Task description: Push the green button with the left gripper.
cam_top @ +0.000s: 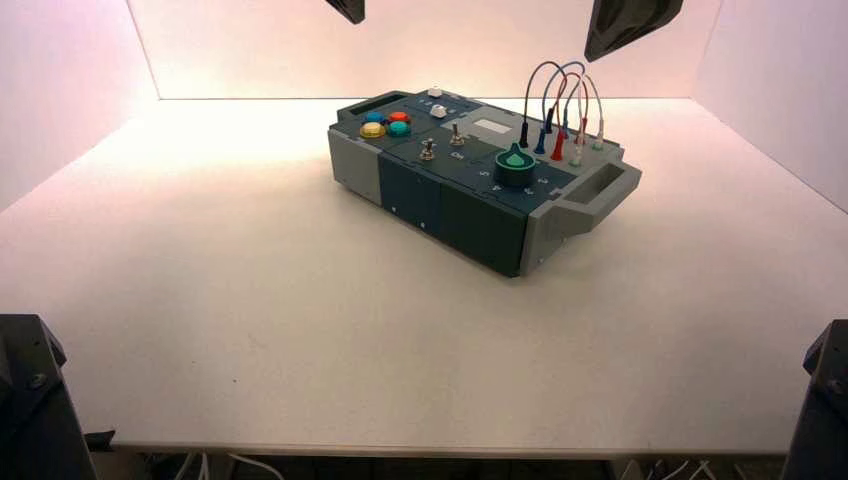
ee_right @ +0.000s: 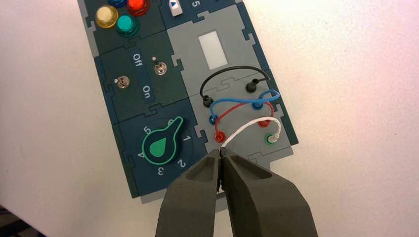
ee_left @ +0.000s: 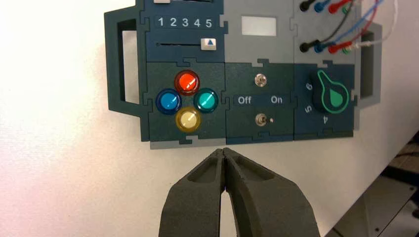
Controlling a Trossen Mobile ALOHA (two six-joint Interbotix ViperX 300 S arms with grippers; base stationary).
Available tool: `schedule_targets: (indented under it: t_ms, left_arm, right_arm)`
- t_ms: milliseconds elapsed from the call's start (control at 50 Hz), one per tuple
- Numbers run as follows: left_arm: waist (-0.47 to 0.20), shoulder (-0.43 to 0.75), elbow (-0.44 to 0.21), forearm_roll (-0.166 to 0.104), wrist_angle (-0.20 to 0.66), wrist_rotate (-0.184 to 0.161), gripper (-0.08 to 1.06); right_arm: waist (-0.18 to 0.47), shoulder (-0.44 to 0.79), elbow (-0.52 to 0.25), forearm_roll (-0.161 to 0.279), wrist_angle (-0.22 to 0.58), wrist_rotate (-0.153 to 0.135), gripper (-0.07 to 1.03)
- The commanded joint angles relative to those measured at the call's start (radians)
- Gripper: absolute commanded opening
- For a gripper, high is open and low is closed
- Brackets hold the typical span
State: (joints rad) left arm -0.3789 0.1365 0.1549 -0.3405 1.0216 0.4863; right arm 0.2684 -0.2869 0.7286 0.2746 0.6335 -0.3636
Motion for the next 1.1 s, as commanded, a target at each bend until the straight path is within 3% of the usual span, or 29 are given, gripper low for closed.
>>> schedule_targets:
  t_ms: [20,120,180,300,520,860,1100]
  left_arm:
    - [-0.021,0.009,-0.054,0.021,-0.005,-0.051,-0.03]
    - [-0.038,0.035,-0.077,0.066,-0.005,-0.100,-0.03]
    - [-0.055,0.055,-0.094,0.106,-0.005,-0.132,-0.03]
    - [-0.077,0.089,-0.118,0.144,-0.005,-0.164,-0.03]
    - [-0.081,0.133,-0.126,0.146,-0.008,-0.173,-0.03]
    - [-0.087,0.141,-0.078,0.138,-0.078,-0.173,-0.03]
    - [-0.094,0.163,-0.049,0.138,-0.124,-0.170,-0.03]
  right_arm:
    - [0.011,-0.015,-0.029,0.005,-0.003,-0.002,-0.02]
    - [0.020,-0.008,-0.029,0.003,-0.003,-0.003,-0.02]
    - [0.021,-0.005,-0.029,0.003,-0.003,-0.003,-0.02]
    - [0.029,-0.003,-0.029,0.002,-0.005,-0.003,-0.02]
    - [0.029,-0.003,-0.029,0.000,-0.005,-0.003,-0.02]
    - [0.029,0.005,-0.029,-0.002,-0.005,-0.003,-0.02]
    - [0.078,0.008,-0.032,0.000,-0.012,-0.021,-0.02]
